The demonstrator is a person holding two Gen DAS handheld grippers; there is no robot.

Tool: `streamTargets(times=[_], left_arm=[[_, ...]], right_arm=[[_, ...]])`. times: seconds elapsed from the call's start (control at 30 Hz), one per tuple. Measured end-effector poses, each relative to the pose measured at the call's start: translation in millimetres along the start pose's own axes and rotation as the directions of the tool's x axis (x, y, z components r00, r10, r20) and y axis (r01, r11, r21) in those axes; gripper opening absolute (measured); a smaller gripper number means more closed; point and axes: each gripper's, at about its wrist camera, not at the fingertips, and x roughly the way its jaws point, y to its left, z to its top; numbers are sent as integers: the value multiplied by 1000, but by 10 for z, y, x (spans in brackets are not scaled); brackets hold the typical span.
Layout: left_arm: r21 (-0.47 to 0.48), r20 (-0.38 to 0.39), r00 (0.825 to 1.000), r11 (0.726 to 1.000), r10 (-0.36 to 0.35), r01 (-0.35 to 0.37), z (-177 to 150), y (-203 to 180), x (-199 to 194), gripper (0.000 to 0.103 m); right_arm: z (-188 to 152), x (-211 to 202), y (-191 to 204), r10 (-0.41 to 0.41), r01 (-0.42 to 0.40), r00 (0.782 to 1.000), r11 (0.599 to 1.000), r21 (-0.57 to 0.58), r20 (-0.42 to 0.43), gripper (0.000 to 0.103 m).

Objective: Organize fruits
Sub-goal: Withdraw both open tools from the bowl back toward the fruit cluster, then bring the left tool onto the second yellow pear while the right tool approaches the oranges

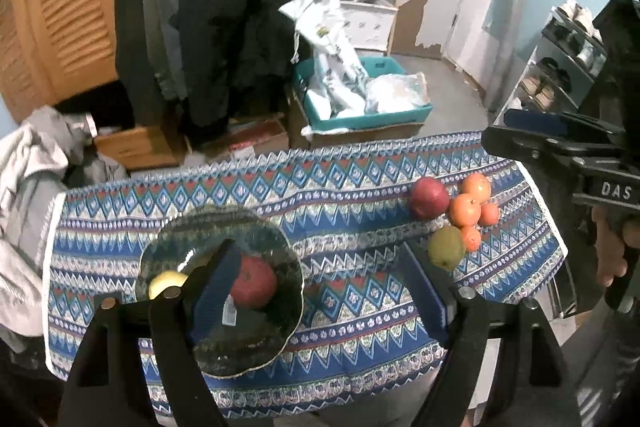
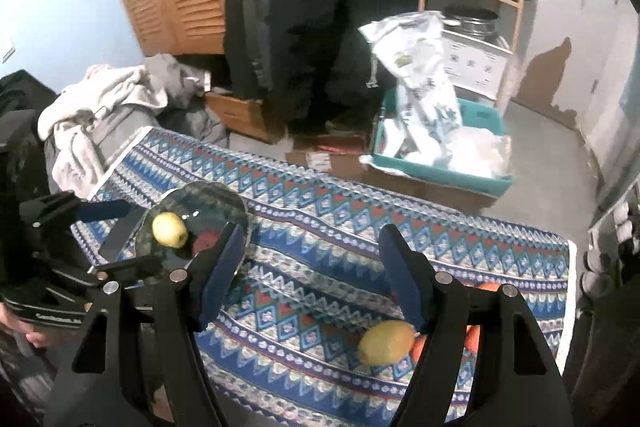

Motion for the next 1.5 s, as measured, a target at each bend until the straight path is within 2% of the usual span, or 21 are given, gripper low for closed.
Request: streamTargets(times=[0.4, 0.6, 1.13, 1.5], left_arm=[[56, -9, 999, 997, -44, 44, 134, -409, 160, 87], [82, -42, 997, 994, -71, 75, 185, -659, 323, 87], [142, -100, 992, 985, -82, 96, 205, -1153, 716, 87], [174, -147, 983, 976, -109, 134, 155, -1456, 1002, 87]], right_arm=[[-174, -259, -557, -61, 59, 998, 993, 100, 19, 72], [-331, -341, -860, -106, 104, 994, 986, 133, 9, 72], [-679, -400, -1563, -152, 155, 988, 959, 237, -31, 72], [-907, -286, -1836, -159, 176, 984, 947, 268, -83, 72]])
